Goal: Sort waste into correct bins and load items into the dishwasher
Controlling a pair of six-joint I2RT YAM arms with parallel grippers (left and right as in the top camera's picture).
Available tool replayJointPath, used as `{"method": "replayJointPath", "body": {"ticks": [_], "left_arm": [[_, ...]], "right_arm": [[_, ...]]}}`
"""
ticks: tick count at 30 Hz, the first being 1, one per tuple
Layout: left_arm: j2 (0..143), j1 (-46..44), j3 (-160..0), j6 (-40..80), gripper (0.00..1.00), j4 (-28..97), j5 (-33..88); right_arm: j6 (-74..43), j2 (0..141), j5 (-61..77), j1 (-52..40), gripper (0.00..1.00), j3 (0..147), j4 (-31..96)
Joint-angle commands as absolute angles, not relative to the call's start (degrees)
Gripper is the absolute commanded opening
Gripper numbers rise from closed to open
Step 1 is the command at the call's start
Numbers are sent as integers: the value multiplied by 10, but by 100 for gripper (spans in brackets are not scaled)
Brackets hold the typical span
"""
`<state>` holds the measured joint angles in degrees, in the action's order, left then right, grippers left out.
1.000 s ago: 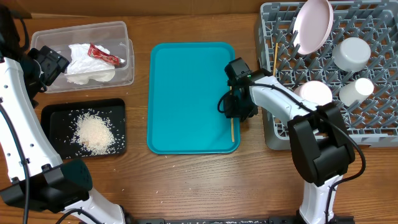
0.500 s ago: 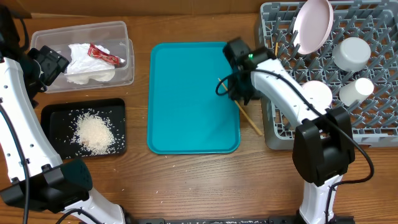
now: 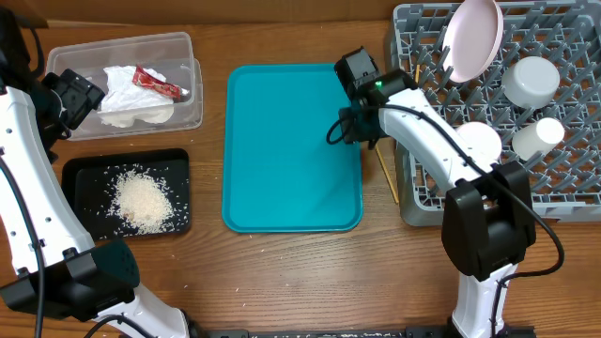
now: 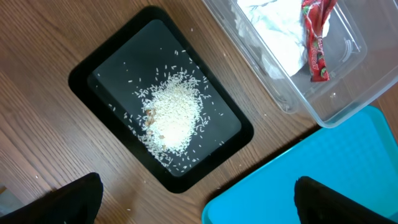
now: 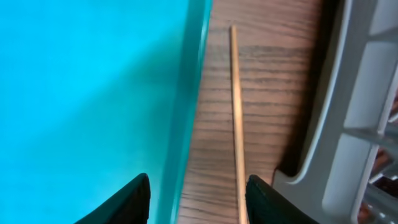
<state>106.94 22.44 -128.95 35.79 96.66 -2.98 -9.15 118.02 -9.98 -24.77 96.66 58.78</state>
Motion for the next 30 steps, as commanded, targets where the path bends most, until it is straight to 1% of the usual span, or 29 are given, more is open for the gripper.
{"method": "replayJointPath", "body": {"ticks": [1, 4, 7, 12, 18, 30], "left_arm": [[1071, 225, -1290, 349, 100, 967, -30], [1072, 225, -1290, 349, 100, 967, -30], [1072, 225, -1290, 349, 100, 967, -30], [1072, 225, -1290, 349, 100, 967, -30], [1072, 225, -1290, 349, 100, 967, -30], [1072, 225, -1290, 349, 100, 967, -30]], "right_arm": [[-47, 1185, -141, -222, 51, 948, 575], [-47, 1195, -136, -198, 49, 947, 570], [-46, 1197, -103, -177, 44, 947, 563], [-46, 1197, -42, -158, 42, 941, 550], [-46, 1197, -42, -161, 38, 922, 530], [-46, 1197, -46, -161, 38, 838, 455]]}}
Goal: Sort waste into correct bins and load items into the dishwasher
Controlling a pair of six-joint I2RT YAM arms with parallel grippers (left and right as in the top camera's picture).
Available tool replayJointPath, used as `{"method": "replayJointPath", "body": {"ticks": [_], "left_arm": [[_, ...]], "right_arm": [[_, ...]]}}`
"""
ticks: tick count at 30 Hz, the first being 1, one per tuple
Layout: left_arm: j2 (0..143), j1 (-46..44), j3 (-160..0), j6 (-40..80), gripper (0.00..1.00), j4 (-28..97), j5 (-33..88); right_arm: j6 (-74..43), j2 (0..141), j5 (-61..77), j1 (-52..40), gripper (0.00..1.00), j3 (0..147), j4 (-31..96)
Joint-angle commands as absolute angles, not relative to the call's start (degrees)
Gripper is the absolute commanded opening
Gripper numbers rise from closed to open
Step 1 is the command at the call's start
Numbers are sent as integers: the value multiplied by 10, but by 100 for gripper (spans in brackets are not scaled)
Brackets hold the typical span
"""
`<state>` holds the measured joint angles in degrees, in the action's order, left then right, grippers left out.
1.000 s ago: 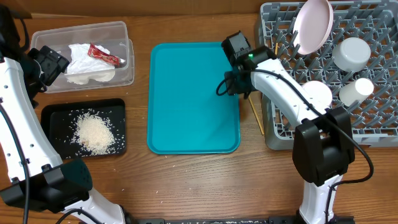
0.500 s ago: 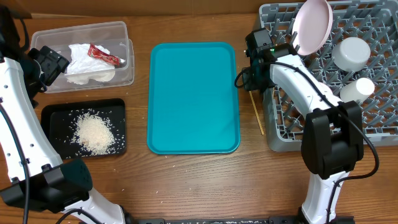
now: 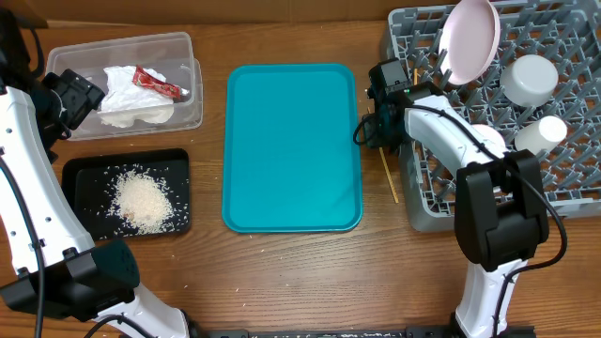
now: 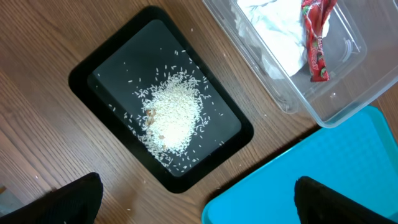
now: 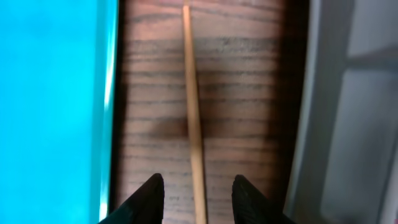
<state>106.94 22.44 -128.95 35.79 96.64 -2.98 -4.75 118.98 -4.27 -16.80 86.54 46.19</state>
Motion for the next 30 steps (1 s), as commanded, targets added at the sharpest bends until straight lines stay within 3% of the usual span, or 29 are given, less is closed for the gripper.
{"method": "replayJointPath", "body": {"ticks": [1, 8, 19, 30], "left_arm": [[1072, 225, -1290, 349, 100, 967, -30], [1072, 225, -1290, 349, 100, 967, -30], [1071, 225, -1290, 349, 100, 967, -30], [1072, 225, -1290, 349, 100, 967, -30]], "right_arm": [[-46, 1197, -47, -161, 37, 834, 450], [-47, 1197, -58, -170, 29, 821, 447], [-62, 1197, -192, -230, 42, 894, 512], [-55, 1197, -167, -231, 42, 901, 506]]}}
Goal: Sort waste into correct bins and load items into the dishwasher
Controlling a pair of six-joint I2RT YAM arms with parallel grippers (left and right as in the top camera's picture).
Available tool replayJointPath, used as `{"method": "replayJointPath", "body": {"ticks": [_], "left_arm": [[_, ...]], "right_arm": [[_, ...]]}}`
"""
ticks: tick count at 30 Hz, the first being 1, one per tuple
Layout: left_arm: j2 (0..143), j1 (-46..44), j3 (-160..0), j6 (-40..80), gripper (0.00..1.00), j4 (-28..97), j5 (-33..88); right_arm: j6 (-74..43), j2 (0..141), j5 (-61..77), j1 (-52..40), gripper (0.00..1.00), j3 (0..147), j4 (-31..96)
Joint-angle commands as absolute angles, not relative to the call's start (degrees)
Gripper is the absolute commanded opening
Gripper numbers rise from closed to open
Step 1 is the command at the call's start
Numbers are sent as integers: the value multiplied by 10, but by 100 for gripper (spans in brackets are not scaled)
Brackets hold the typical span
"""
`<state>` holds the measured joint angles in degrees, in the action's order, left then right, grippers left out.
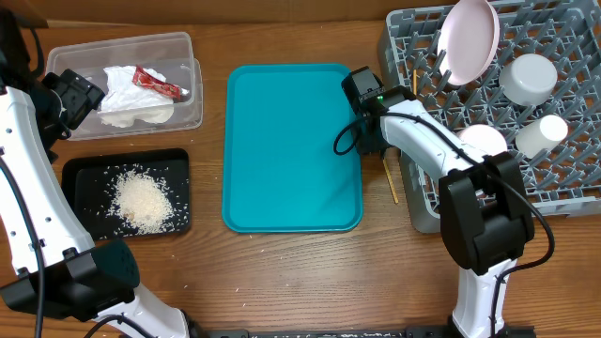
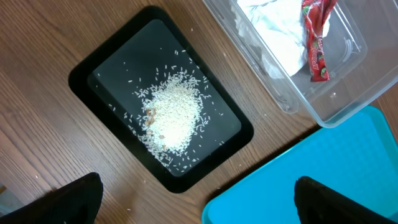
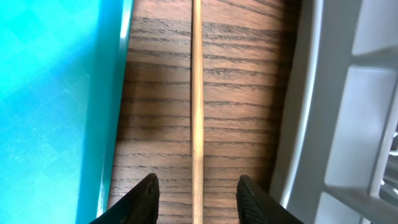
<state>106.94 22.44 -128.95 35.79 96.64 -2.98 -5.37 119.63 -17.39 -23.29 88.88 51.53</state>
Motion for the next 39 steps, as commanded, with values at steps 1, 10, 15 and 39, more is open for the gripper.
{"method": "replayJointPath", "body": {"ticks": [1, 10, 15, 39], "left_arm": [[1072, 225, -1290, 349, 100, 967, -30], [1072, 225, -1290, 349, 100, 967, -30], [1071, 225, -1290, 349, 100, 967, -30], [1072, 225, -1290, 349, 100, 967, -30]], "right_arm": [[-54, 1197, -161, -231, 42, 901, 503], [-44, 1197, -149, -226, 40, 900, 482], [-45, 1199, -149, -209, 38, 900, 472], [-46, 1244, -145, -217, 37, 900, 466]]}}
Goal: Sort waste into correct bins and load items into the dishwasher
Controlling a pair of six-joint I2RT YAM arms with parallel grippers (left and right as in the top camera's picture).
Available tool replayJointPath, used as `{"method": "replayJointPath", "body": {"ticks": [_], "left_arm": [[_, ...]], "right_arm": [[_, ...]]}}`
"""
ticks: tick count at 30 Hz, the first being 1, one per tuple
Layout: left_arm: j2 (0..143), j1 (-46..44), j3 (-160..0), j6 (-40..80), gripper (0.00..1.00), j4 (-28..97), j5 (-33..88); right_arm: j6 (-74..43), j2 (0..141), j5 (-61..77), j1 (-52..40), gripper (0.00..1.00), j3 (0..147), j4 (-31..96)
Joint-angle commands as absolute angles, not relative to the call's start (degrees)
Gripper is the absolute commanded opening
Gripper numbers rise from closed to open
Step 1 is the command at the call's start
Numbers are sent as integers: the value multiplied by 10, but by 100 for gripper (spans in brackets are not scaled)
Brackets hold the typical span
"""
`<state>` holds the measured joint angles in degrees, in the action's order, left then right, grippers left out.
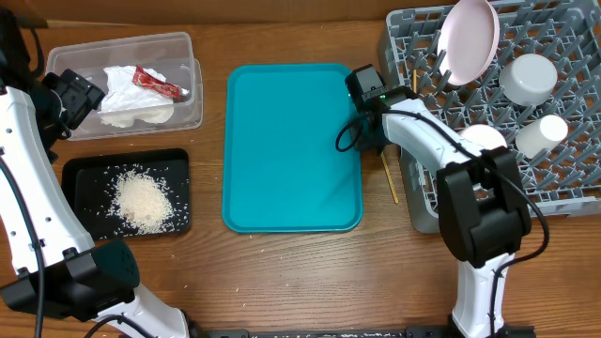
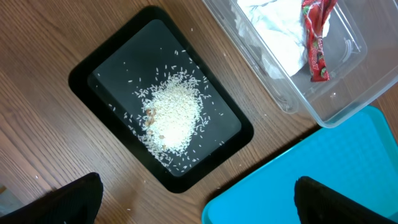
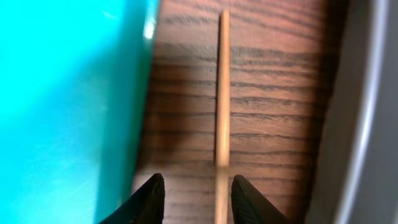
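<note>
A thin wooden chopstick (image 1: 388,178) lies on the table in the gap between the teal tray (image 1: 291,150) and the grey dish rack (image 1: 563,192). My right gripper (image 3: 196,193) is low over that gap and open. The chopstick (image 3: 222,93) runs between its fingers, close to the right fingertip (image 3: 242,190). From overhead the right gripper (image 1: 373,141) is mostly covered by its own arm. My left gripper (image 2: 196,199) hangs open and holds nothing, high over the black tray of rice (image 2: 168,115); overhead it shows at the far left (image 1: 70,99).
The rack holds a pink plate (image 1: 471,38), white cups (image 1: 531,80) and a white bowl (image 1: 481,141). Another stick (image 1: 415,80) stands in its left edge. A clear bin (image 1: 192,117) at the back left holds white tissue and a red wrapper (image 1: 158,83).
My right gripper has shifted slightly towards the rack. The chopstick now sits nearer the right finger, and its far tip is in view. The left arm has not moved.
At first my right gripper hung open over the teal tray's right edge, with the chopstick by its right finger. Then it stood closer to the rack, the stick between its fingers. It has stayed open astride the stick with small sideways shifts. The left arm stayed still.
</note>
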<state>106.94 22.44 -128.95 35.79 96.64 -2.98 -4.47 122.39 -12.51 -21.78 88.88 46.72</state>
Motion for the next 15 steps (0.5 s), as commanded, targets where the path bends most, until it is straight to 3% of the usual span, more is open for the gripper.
{"method": "replayJointPath", "body": {"ticks": [1, 15], "left_arm": [[1071, 225, -1290, 349, 100, 967, -30], [1071, 225, -1290, 349, 100, 967, -30]], "right_arm": [[-47, 1247, -145, -217, 37, 900, 465], [-44, 1282, -143, -216, 34, 900, 466]]}}
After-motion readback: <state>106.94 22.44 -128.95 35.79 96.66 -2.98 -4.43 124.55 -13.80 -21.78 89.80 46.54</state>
